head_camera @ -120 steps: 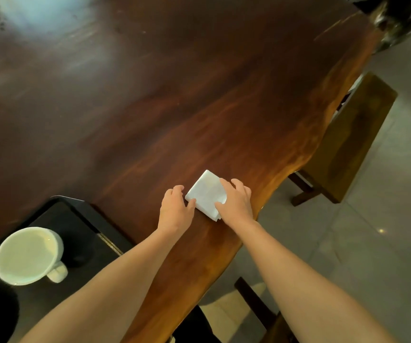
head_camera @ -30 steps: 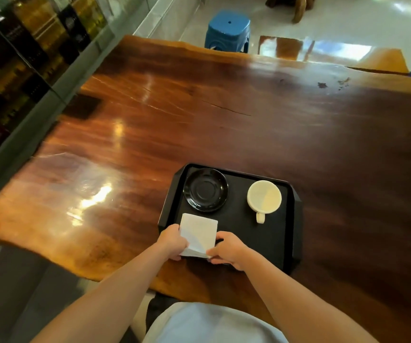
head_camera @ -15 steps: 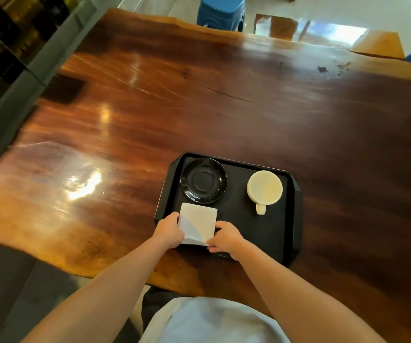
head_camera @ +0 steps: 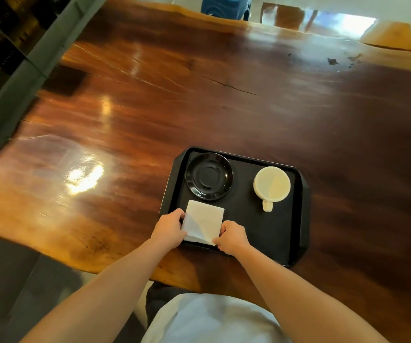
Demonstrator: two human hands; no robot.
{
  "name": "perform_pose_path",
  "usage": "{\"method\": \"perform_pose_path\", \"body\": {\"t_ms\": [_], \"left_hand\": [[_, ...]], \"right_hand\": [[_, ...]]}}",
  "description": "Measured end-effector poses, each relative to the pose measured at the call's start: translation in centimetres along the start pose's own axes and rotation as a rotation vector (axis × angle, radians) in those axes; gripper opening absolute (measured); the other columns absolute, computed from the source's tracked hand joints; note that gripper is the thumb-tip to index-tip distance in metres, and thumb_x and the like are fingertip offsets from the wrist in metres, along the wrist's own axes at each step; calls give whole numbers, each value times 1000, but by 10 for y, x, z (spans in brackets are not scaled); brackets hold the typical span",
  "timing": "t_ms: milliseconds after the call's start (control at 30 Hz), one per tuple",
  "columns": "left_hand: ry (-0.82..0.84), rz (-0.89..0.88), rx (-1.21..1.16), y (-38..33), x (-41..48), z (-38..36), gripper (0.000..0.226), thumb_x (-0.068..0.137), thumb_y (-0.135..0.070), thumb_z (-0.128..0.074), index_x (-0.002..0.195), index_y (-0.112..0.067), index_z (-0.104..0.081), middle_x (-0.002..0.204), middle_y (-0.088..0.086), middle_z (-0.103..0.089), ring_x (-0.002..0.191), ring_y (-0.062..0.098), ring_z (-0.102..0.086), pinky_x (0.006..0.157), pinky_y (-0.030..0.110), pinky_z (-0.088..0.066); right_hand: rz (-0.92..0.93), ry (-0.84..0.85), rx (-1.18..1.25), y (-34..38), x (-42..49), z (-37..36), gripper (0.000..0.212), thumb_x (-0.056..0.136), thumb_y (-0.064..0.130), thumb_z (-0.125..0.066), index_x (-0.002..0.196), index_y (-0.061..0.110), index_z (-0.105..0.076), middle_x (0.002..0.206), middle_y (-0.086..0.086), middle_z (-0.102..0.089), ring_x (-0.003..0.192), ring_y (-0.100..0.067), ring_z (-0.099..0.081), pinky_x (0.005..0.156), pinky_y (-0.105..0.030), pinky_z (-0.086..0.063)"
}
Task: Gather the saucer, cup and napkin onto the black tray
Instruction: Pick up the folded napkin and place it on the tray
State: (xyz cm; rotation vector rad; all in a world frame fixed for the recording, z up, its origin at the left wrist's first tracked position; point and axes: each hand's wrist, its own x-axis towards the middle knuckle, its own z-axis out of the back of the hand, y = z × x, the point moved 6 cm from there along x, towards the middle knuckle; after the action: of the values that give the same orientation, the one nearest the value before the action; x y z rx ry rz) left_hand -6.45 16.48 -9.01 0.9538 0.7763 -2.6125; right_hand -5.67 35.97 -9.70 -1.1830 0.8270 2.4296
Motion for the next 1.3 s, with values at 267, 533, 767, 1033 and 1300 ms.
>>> {"method": "perform_pose_path", "body": {"t_ms": [267,533,767,1033,1300], "left_hand": [[17,10,36,2,1,-2,26,90,-16,-72,114,-17,-61,110,6,-68,98,24,-66,88,36,-58],[33,9,97,3,2,0,8,93,-9,-60,96,-16,-60,96,6,-67,89,24,-64,81,37,-59],[35,32,132,6,0,1,6,94,-13,-59,90,-17,-56,88,4,-63,86,23,-64,79,35,-58],[18,32,127,7,-4,0,6,98,-14,-56,93,-18,-57,89,5,-65,82,23,-65,77,36,-59],[19,13,182,0,-10,6,7,100,-21,-55,105,-17,-60,97,5,-66,85,20,-65,76,31,-58]], "right_hand": [[23,33,-28,4,-1,2,31,86,16,-77,72,23,-49,103,-11,-72,98,-27,-71,87,-37,-59],[53,49,-117,6,-1,0,15,92,17,-67,80,11,-62,93,-10,-70,94,-27,-70,84,-36,-57],[49,25,-89,6,0,-2,14,93,20,-67,94,7,-72,97,-11,-73,89,-24,-70,82,-34,-58],[44,4,-93,4,3,-3,19,92,24,-69,99,7,-73,97,-10,-73,89,-22,-69,84,-34,-58],[62,16,-162,6,-2,2,20,93,25,-68,101,6,-71,98,-11,-73,88,-24,-70,79,-33,-58]]}}
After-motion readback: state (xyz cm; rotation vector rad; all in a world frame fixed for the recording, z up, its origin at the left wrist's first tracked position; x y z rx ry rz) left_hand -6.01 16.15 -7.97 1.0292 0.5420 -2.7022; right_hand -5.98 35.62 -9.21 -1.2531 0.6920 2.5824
